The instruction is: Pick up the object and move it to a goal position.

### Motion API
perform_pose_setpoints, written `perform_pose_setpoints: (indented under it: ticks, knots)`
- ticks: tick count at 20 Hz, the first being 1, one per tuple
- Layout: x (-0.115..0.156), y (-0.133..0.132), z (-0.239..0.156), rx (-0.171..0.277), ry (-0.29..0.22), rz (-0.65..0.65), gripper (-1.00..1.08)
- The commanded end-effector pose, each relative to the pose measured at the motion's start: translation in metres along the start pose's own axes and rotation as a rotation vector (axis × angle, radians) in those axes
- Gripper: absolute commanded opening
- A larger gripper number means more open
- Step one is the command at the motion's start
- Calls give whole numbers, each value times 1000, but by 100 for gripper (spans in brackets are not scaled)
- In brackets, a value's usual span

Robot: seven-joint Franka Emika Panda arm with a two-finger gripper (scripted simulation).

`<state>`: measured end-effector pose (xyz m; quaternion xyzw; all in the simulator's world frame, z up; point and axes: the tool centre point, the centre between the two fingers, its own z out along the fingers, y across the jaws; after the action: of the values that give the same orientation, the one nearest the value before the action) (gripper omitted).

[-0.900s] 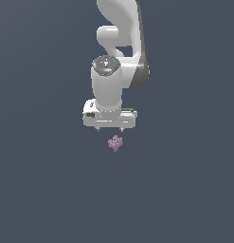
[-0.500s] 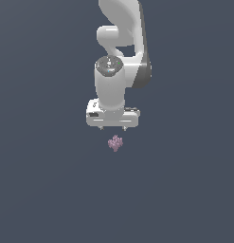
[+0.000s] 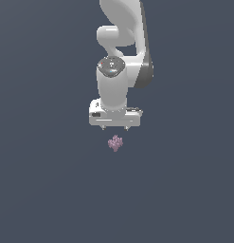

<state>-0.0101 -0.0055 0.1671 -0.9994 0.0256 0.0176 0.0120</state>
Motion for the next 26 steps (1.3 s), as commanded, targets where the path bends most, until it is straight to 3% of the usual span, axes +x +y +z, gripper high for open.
perform_pose_setpoints:
  ticks: [1,10,26]
  knots:
    - [0,0,2,0,0,18,100]
    - [1,-1,18,0,6,161,100]
    - [3,1,61,-5,30,578,100]
